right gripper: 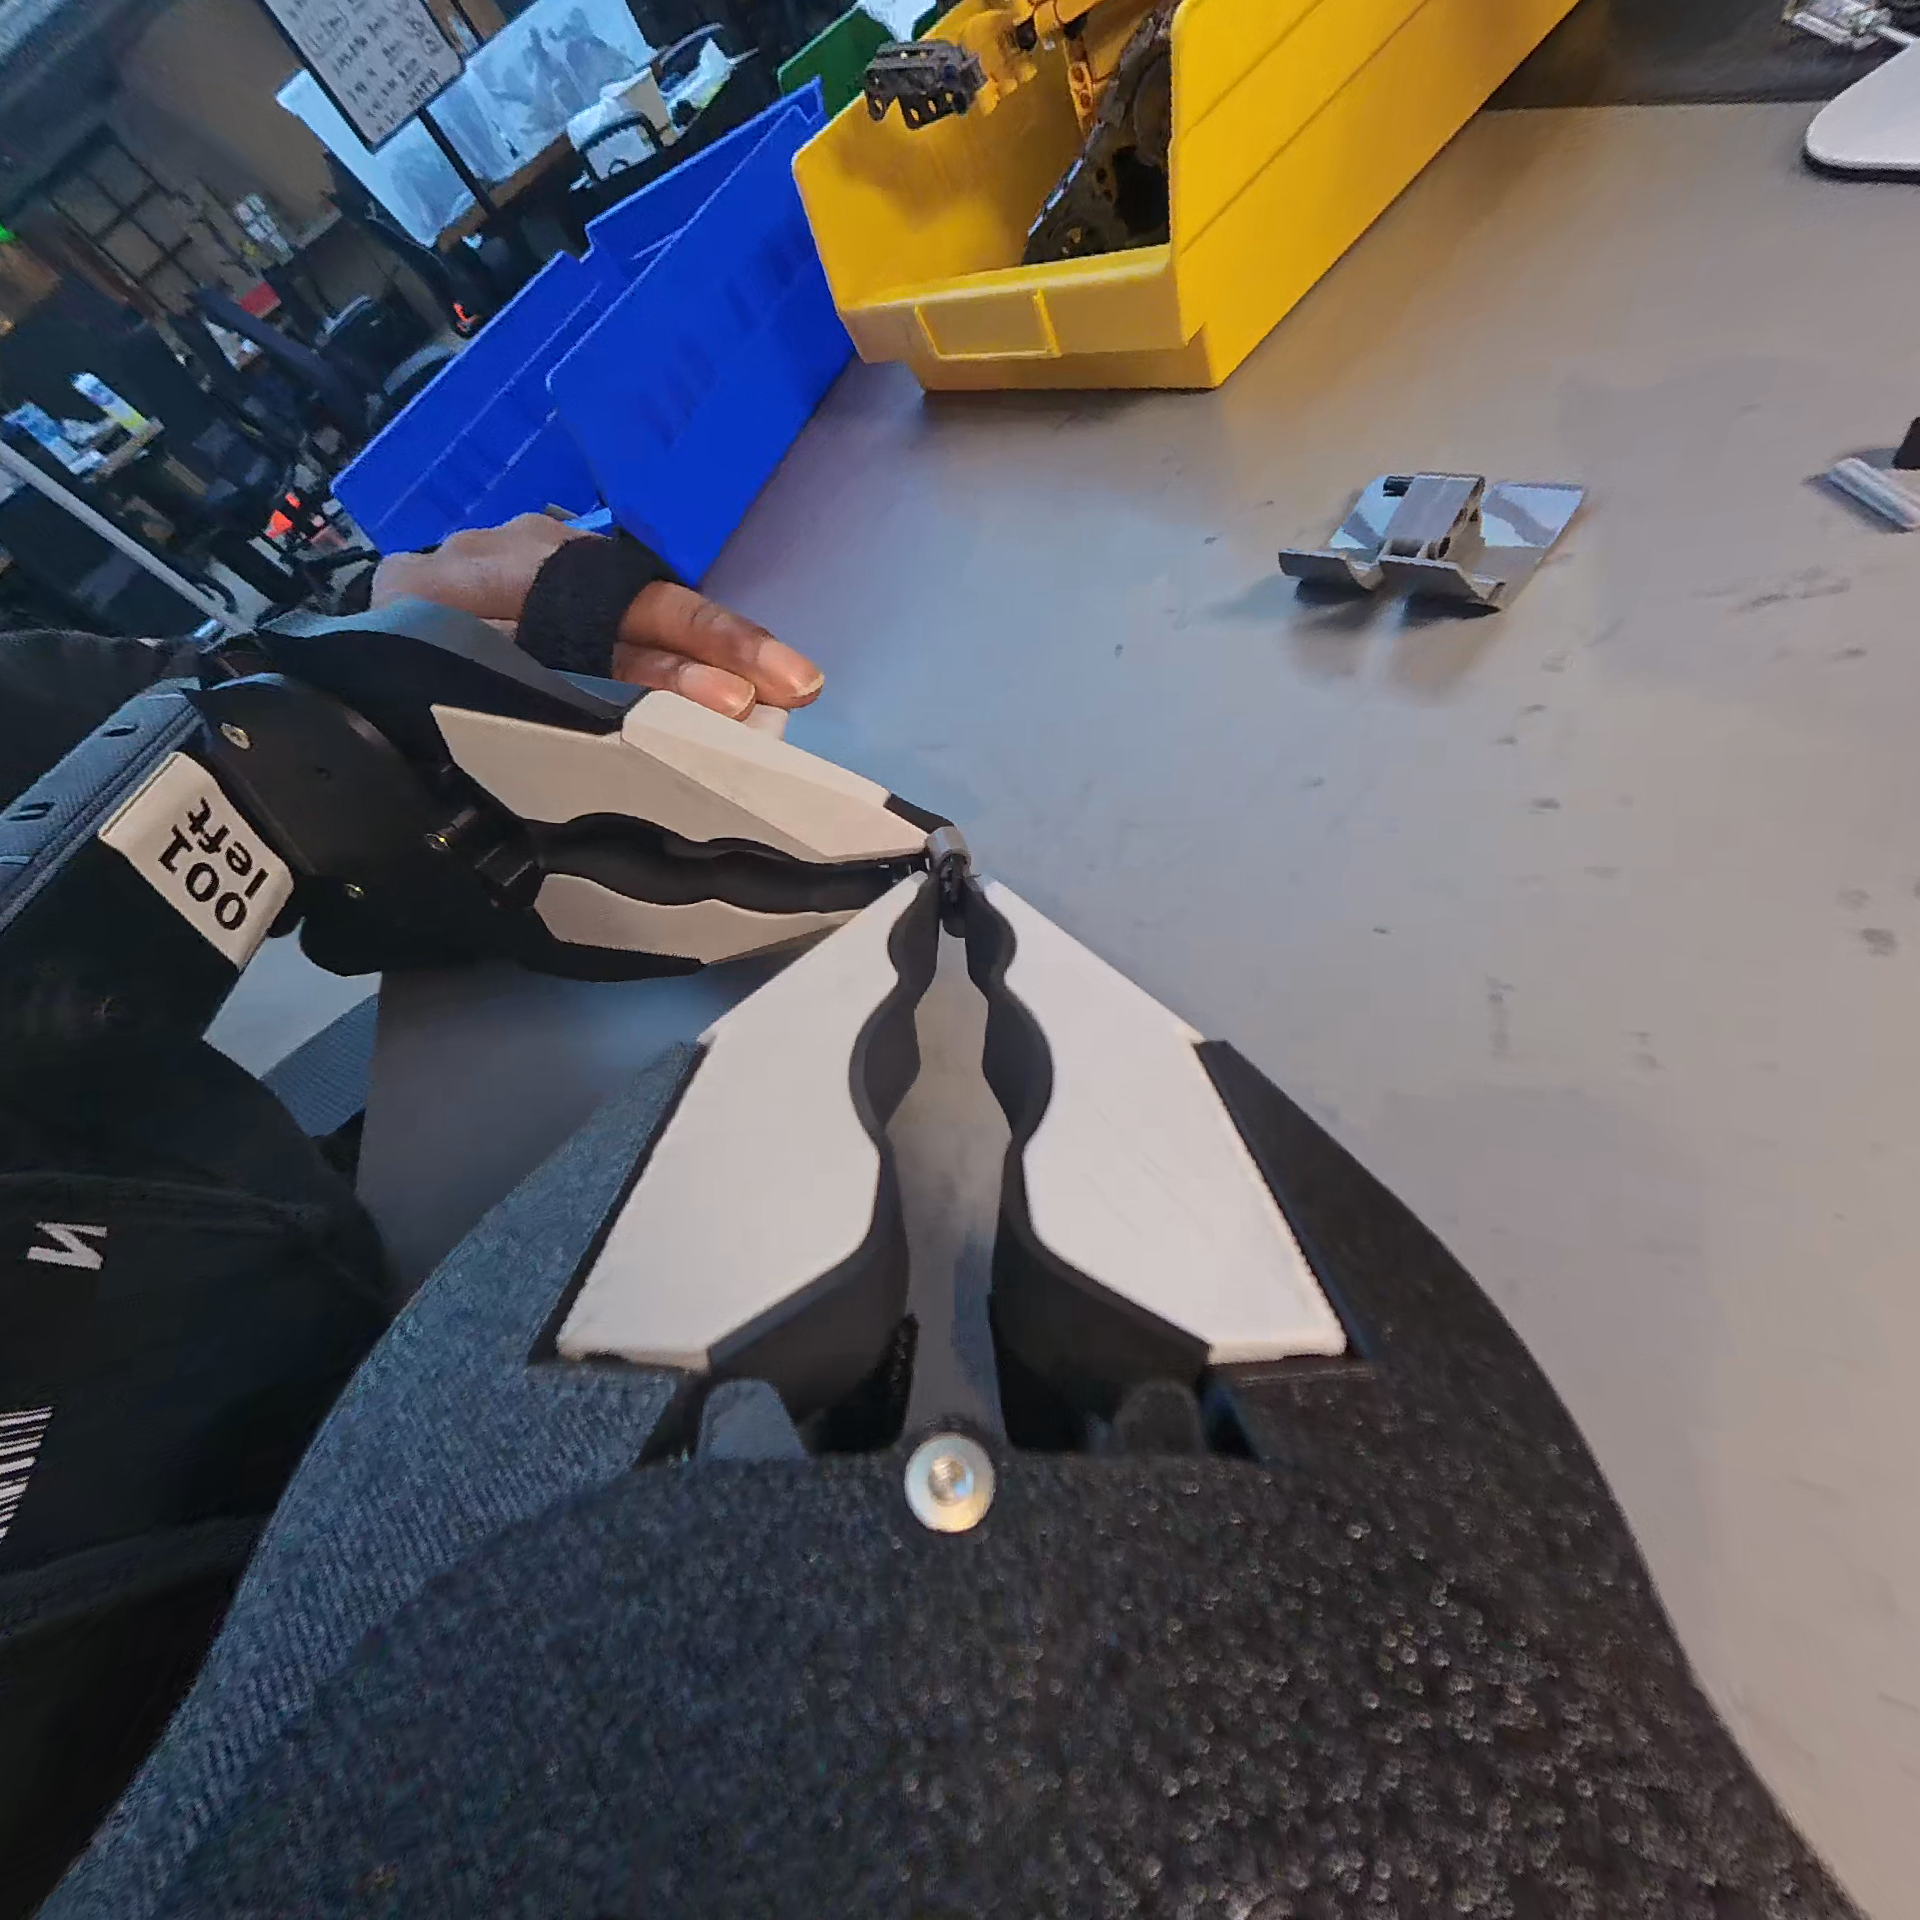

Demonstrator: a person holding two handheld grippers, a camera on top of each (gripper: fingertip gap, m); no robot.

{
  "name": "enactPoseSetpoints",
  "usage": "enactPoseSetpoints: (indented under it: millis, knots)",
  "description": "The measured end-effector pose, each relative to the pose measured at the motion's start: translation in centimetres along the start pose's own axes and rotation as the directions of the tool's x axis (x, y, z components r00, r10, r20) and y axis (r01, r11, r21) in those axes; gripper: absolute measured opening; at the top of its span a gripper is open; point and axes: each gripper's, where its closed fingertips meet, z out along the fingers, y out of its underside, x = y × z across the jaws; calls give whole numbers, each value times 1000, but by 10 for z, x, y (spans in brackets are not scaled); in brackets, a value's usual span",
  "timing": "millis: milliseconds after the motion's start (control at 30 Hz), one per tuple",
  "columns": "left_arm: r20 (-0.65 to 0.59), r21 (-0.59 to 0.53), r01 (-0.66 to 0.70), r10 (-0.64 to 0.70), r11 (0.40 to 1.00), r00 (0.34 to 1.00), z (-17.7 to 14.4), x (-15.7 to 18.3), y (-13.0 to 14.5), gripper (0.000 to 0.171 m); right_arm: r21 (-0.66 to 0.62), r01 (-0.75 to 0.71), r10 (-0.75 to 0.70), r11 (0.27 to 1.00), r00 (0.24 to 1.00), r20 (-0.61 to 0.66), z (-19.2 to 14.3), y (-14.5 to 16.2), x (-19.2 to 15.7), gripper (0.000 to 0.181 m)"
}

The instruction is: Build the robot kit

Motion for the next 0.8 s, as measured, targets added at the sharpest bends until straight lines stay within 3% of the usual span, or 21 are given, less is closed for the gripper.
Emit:
enactPoseSetpoints:
  millis: [167, 233, 500, 567, 633, 700, 800]
  knots:
    - [2, 101, 39, -39, 994, 999, -11, -9, -15, 4, 50, -89, 77, 995, 976, 201, -7, -7, -15, 4]
    - [-13, 131, 32, -30, 991, 999, -15, -6, -18, 6, 28, -37, 30, 999, 977, 212, -8, -4, -19, 4]
    - [-63, 152, 33, -23, 988, 998, -17, 0, -22, 5, -3, -50, 49, 999, 963, 265, -9, 2, -24, 4]
    - [-117, 171, 116, -97, 978, 988, -14, 1, -20, 7, -18, -15, 19, 1000, 968, 250, -9, 5, -20, 4]
    - [-238, 195, 311, -263, 930, 935, -16, -4, -20, 7, 6, 49, -49, 999, 968, 246, -11, -1, -20, 7]
    - [-281, 203, 422, -360, 884, 890, -18, -14, -16, 7, 49, 146, -154, 988, 955, 252, -16, -9, -24, 23]
    - [-363, 203, 533, -442, 822, 820, -23, -15, -11, 7, 107, 329, -345, 938, 914, 215, -25, -13, -31, 17]
